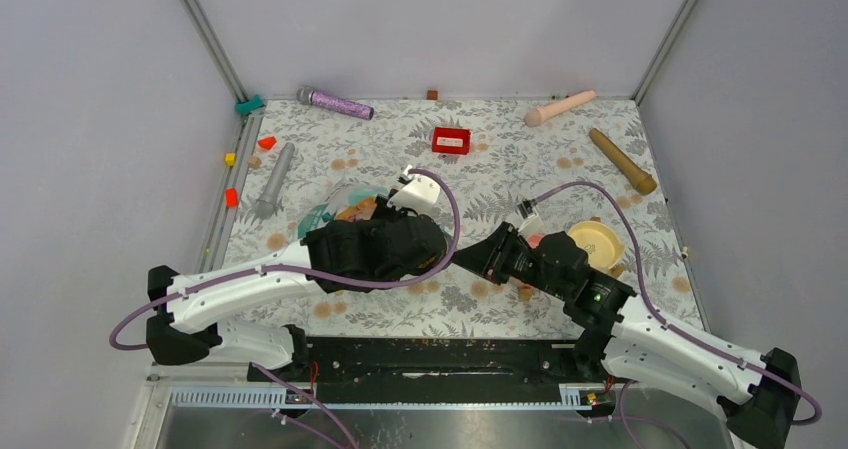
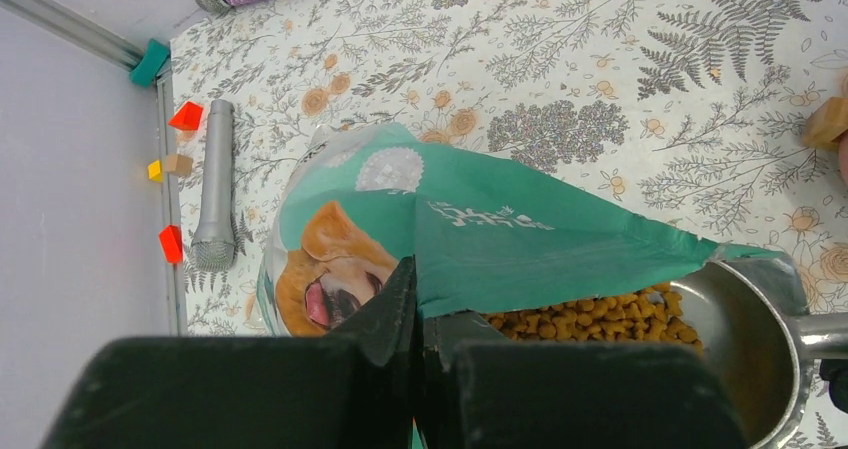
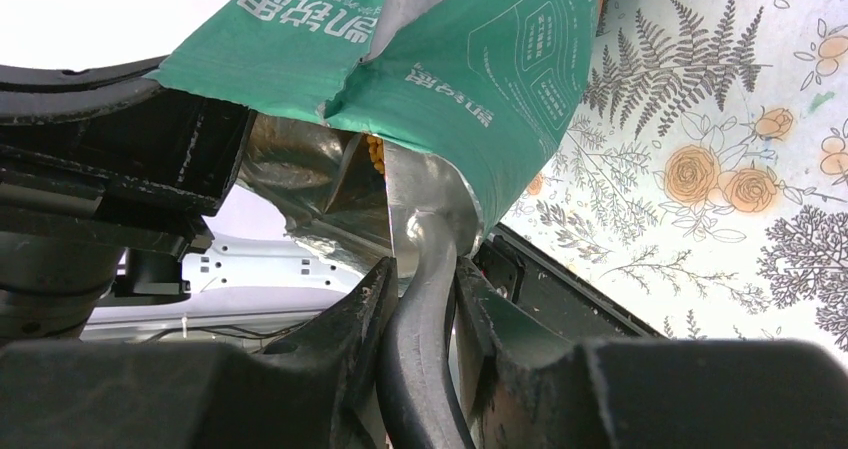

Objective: Serve the pet food

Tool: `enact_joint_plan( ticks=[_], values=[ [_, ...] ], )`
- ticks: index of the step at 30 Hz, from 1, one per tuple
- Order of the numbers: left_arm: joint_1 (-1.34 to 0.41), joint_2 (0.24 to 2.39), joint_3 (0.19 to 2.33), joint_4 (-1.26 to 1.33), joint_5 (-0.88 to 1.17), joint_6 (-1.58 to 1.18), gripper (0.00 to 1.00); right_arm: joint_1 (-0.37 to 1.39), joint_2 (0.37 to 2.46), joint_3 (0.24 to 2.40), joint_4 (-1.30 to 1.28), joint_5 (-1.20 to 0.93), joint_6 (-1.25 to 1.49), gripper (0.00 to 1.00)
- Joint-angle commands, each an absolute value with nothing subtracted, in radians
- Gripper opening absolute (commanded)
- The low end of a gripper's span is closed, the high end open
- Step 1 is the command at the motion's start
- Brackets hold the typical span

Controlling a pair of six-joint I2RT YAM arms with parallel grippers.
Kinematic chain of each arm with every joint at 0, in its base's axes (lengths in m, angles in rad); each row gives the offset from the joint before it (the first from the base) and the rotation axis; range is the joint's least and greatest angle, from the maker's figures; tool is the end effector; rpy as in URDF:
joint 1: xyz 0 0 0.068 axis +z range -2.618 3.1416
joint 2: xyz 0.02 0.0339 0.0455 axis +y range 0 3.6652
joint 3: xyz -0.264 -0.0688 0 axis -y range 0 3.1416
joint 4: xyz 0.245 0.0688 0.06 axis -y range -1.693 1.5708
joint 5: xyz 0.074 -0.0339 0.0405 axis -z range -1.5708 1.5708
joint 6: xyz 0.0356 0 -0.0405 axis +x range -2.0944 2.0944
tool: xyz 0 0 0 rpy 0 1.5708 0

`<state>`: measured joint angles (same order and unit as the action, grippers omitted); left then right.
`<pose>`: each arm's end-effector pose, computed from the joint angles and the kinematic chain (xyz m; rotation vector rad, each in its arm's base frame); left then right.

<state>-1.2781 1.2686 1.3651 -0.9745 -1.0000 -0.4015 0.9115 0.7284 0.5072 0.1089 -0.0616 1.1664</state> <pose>0.0977 -0.2202 0.3771 0.4835 1.9454 0.1888 0.1110 0.1468 0.2817 0.1957 1.9519 1.5408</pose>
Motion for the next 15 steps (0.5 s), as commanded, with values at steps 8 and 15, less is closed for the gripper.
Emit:
enact_joint_plan(
  ticks=[8, 15],
  values=[
    [-1.29, 1.2, 1.391, -0.864, -1.104, -0.423, 0.0, 0.907, 0.747, 0.595, 0.098, 0.061, 1.272, 0.0],
    [-1.292, 1.199, 1.387, -0.865, -1.132, -0.431, 0.0, 0.907, 0.649, 0.548, 0.067, 0.087, 1.299, 0.0]
  ],
)
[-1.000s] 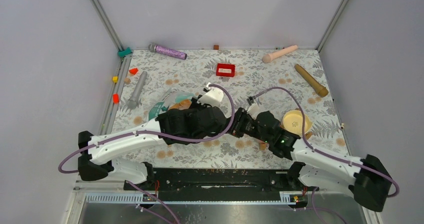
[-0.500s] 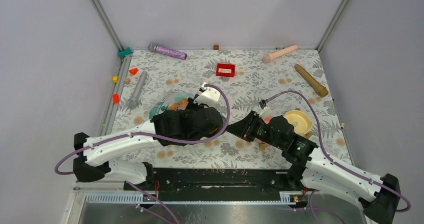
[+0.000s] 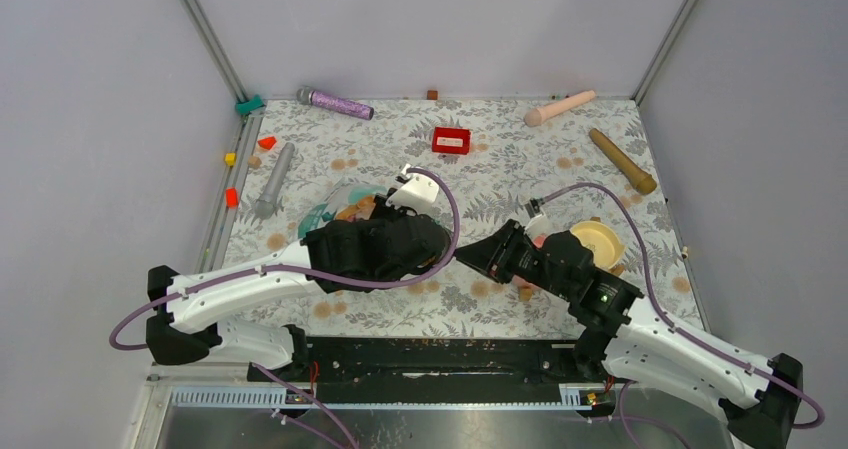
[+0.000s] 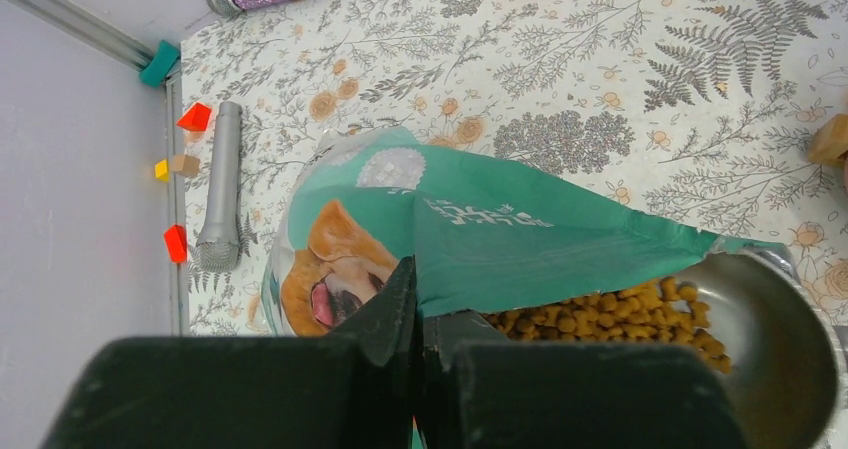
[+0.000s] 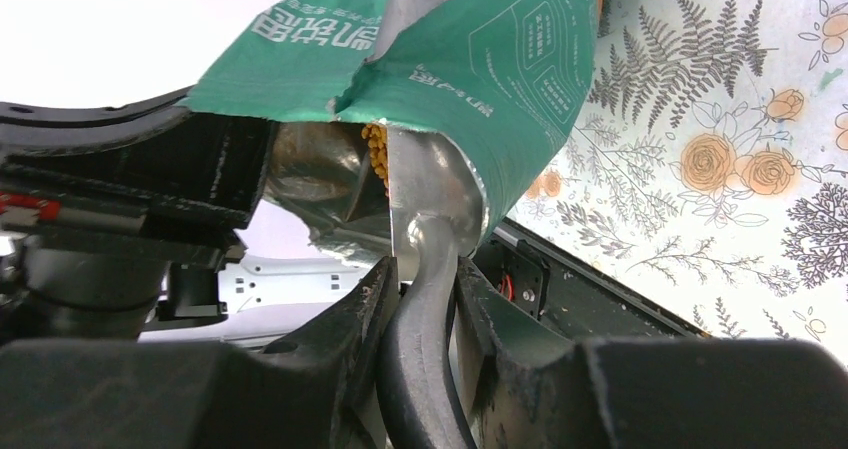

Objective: Serve the pet food

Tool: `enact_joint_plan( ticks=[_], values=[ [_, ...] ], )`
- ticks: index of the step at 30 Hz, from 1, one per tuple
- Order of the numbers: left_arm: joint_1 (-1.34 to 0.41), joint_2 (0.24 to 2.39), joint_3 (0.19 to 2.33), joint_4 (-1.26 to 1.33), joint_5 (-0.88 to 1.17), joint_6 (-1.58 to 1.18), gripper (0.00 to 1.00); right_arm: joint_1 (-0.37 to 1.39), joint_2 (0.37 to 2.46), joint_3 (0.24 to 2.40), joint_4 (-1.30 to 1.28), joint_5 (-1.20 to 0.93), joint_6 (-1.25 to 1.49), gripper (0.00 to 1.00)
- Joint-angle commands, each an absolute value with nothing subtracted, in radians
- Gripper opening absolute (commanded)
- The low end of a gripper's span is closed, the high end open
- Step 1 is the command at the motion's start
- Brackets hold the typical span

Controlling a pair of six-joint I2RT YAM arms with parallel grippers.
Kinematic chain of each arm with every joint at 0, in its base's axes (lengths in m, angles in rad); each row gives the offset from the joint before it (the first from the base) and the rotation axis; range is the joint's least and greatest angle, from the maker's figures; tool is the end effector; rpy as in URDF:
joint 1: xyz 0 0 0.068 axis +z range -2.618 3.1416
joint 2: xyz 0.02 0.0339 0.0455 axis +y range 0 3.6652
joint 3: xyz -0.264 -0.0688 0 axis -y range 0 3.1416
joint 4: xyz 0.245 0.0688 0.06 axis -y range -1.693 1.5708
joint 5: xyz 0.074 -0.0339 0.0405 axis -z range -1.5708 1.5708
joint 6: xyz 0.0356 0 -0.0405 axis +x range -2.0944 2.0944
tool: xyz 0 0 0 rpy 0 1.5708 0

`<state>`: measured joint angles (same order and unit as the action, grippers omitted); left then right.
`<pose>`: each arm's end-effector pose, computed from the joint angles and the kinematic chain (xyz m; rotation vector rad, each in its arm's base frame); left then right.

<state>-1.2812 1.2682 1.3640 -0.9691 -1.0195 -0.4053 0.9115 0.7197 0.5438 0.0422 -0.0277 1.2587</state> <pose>0.0973 -0.2204 0.3777 0.4678 1.9334 0.1954 0.1106 0.1443 0.2891 0.3216 1.9741 1.5596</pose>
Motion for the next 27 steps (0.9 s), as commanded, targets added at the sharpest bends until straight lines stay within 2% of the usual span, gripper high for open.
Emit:
enact_joint_plan(
  ticks=[1, 14, 23, 27],
  values=[
    [-1.292, 1.198, 1.387, -0.865, -1.133, -0.431, 0.0, 0.907, 0.631, 0.532, 0.067, 0.09, 1.307, 0.0],
    [-1.292, 1.191, 1.387, -0.864, -1.138, -0.452, 0.0, 0.907, 0.513, 0.447, 0.047, 0.121, 1.314, 0.0],
    [-1.292, 1.16, 1.383, -0.858, -1.123, -0.465, 0.0, 0.907, 0.494, 0.238, 0.444, 0.092, 1.306, 0.0],
    [-1.292, 1.15, 1.371, -0.84, -1.108, -0.465, 0.0, 0.908, 0.588, 0.203, 0.605, 0.093, 1.32, 0.0]
  ],
)
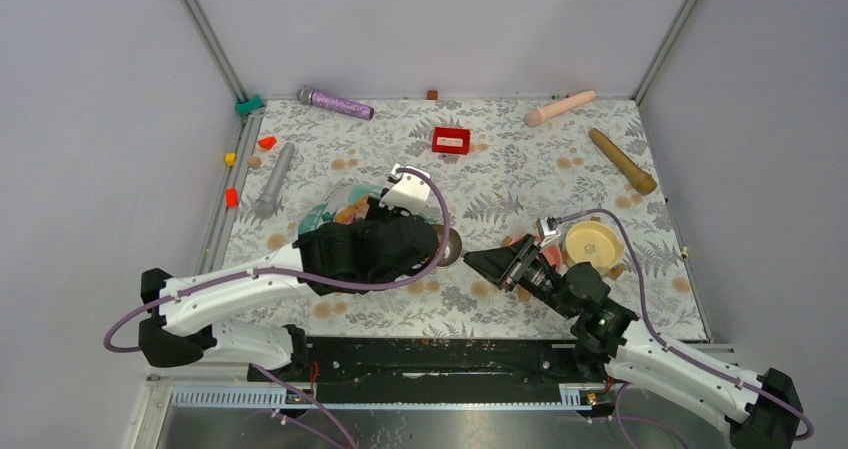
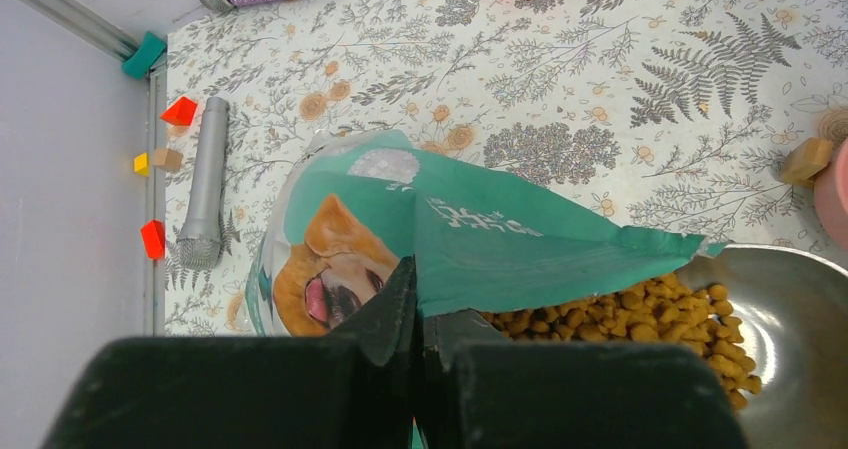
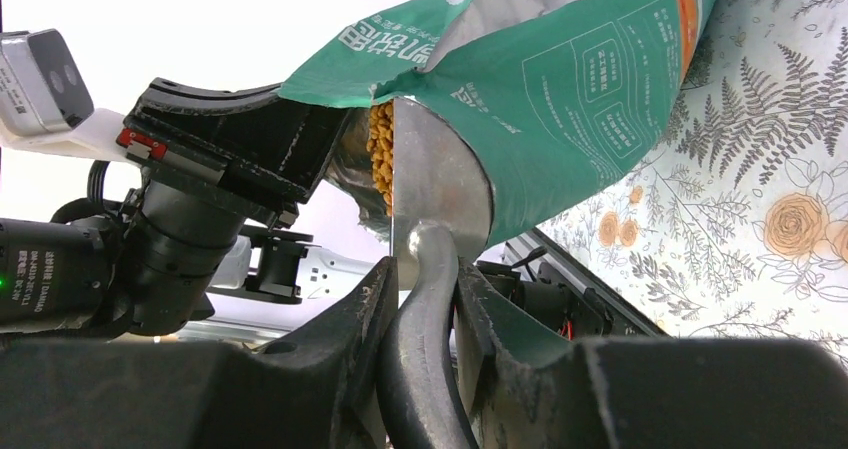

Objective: Serve the pet food

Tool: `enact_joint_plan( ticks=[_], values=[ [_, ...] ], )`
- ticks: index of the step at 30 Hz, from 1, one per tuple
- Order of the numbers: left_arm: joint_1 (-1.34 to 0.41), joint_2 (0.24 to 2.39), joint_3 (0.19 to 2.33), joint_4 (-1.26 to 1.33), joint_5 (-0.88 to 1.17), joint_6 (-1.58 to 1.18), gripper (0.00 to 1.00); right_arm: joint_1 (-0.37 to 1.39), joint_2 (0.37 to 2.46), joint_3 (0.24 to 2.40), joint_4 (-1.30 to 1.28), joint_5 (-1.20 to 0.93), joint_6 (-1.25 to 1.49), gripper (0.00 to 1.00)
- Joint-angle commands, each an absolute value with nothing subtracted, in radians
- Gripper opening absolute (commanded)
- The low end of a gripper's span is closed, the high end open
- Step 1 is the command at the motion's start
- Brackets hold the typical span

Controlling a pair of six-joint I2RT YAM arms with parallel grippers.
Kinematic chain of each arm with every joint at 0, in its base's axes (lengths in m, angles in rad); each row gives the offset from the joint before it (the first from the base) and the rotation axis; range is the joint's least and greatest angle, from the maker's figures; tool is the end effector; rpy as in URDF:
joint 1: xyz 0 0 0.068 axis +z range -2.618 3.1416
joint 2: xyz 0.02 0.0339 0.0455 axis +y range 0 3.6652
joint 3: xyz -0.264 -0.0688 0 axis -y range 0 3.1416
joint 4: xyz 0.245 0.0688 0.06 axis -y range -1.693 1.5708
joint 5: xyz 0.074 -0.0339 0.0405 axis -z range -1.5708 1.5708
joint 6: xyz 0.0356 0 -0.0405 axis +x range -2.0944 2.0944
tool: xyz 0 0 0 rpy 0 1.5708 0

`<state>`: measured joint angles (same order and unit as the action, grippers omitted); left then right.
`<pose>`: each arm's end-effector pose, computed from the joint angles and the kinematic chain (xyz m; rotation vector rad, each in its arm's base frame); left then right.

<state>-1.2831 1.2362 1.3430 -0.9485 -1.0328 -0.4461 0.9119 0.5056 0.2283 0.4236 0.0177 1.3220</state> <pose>0.0951 -0.2138 0.3798 0.4004 1.9247 0.1501 0.0920 0.1178 0.2480 0.3639 1.6642 1.7665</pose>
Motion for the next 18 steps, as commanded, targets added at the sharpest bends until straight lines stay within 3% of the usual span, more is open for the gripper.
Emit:
enact_joint_plan(
  ticks=[1, 10, 14, 18],
  values=[
    [-1.292, 1.149, 1.372, -0.84, -1.11, -0.466, 0.0, 0.908, 0.615, 0.214, 0.615, 0.073, 1.32, 0.0],
    [-1.292, 1.14, 1.371, -0.837, -1.108, -0.47, 0.0, 0.917, 0.557, 0.171, 0.589, 0.112, 1.331, 0.0],
    [-1.292, 1.133, 1.368, -0.837, -1.114, -0.459, 0.0, 0.919, 0.43, 0.169, 0.4, 0.238, 1.288, 0.0],
    [-1.292, 1.136, 1.366, -0.833, -1.121, -0.457, 0.0, 0.919, 0.451, 0.184, 0.392, 0.162, 1.308, 0.0]
  ],
)
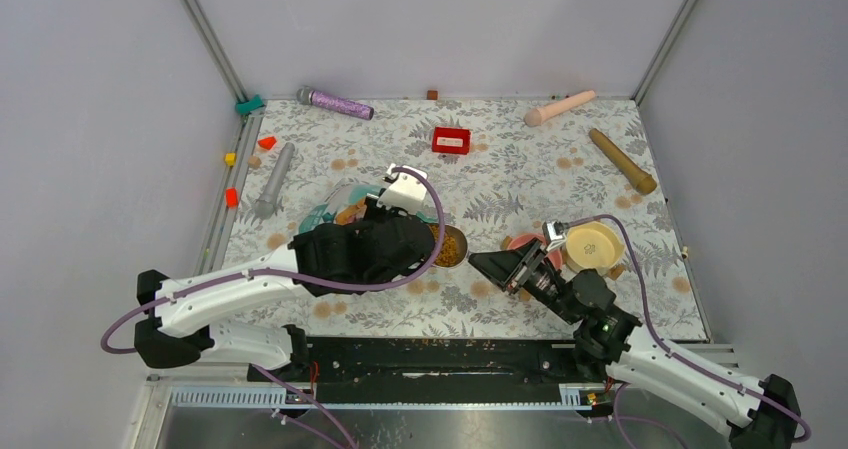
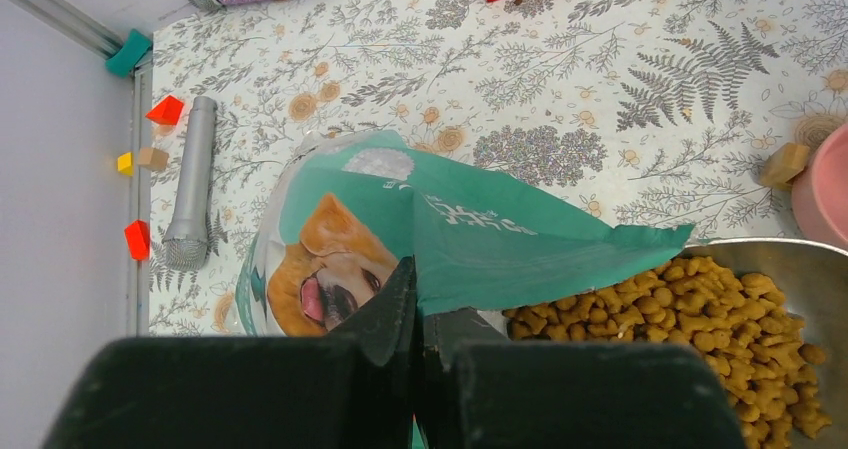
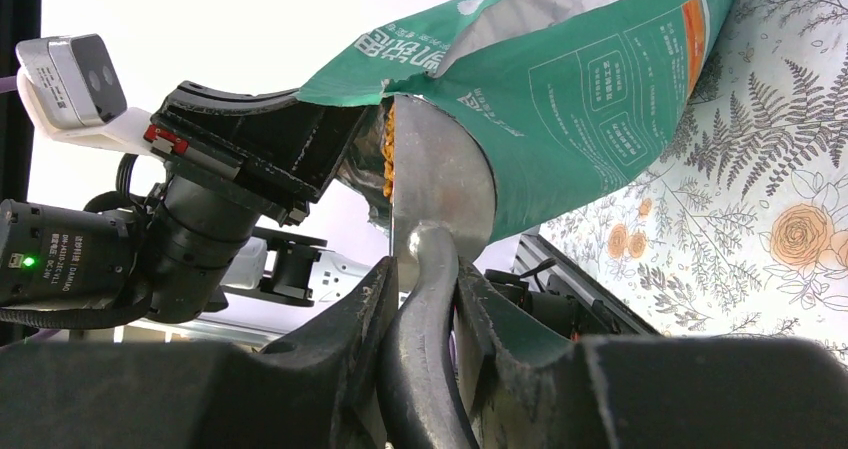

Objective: Serve the pet food

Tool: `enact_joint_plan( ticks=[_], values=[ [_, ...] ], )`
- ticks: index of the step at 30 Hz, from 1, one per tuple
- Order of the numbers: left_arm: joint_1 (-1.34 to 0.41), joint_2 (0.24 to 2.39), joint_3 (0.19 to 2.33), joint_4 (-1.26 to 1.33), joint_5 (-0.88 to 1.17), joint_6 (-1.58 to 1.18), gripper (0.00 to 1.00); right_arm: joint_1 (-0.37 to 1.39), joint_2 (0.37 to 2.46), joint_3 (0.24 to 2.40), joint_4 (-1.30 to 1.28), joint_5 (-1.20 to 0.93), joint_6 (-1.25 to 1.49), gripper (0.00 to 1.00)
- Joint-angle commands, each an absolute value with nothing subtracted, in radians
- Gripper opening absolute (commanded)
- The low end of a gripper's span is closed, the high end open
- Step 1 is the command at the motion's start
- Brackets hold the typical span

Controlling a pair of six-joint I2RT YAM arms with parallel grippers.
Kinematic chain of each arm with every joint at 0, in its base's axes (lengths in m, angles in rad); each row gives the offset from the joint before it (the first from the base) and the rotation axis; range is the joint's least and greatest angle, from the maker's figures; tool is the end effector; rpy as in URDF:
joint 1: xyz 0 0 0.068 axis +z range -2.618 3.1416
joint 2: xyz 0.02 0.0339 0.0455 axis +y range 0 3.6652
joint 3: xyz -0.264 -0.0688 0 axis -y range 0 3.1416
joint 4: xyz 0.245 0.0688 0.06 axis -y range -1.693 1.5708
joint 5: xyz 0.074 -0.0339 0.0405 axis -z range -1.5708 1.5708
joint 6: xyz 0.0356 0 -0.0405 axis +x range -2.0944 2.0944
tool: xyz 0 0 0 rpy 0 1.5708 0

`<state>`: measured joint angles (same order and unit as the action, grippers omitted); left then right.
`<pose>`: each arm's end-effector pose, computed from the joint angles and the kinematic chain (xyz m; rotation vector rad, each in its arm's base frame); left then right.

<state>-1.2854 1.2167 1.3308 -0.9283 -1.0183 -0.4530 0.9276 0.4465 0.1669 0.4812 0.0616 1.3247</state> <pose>0.0935 -0.2109 0.3812 0.3861 1.9256 0.1088 0.0865 0.1117 0.2395 0.3834 1.5924 1.7884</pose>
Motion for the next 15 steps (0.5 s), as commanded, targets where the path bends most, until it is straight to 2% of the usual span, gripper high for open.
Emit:
enact_joint_plan(
  ticks=[1, 5, 8, 15],
  values=[
    [-1.292, 1.139, 1.366, -0.834, -1.122, -0.457, 0.0, 0.919, 0.443, 0.168, 0.399, 0.197, 1.318, 0.0],
    [-1.292, 1.145, 1.365, -0.833, -1.122, -0.459, 0.0, 0.92, 0.533, 0.189, 0.457, 0.107, 1.331, 0.0],
    [-1.29, 1.147, 1.365, -0.834, -1.13, -0.456, 0.0, 0.919, 0.5, 0.163, 0.462, 0.147, 1.345, 0.0],
    [-1.29, 1.136, 1.362, -0.833, -1.156, -0.456, 0.0, 0.919, 0.316, 0.236, 0.16, 0.198, 1.298, 0.0]
  ],
)
